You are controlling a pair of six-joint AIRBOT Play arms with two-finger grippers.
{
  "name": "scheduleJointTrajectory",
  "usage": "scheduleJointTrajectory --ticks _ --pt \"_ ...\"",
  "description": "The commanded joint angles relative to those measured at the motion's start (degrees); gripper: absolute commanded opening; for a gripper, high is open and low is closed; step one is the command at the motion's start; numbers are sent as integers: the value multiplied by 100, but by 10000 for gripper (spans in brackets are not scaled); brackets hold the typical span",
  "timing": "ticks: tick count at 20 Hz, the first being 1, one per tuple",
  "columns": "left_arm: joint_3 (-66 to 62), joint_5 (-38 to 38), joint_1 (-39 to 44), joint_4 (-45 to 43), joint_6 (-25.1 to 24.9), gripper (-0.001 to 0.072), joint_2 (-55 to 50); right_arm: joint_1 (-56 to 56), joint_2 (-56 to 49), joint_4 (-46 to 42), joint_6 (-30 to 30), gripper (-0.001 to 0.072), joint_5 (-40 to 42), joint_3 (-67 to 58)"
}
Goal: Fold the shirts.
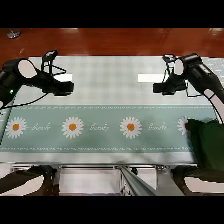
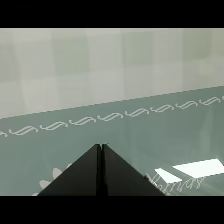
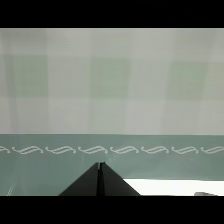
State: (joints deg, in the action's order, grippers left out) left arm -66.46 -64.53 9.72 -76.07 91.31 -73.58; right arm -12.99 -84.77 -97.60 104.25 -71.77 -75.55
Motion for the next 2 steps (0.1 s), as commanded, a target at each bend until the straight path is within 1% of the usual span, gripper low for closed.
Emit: scheduleJointTrajectory --ticks 1,2 --pt "4 -4 -4 -2 2 16 -4 -2 -4 -2 4 31 -2 2" --pt "4 -7 -4 -2 2 16 -4 -2 -4 0 7 31 -2 2"
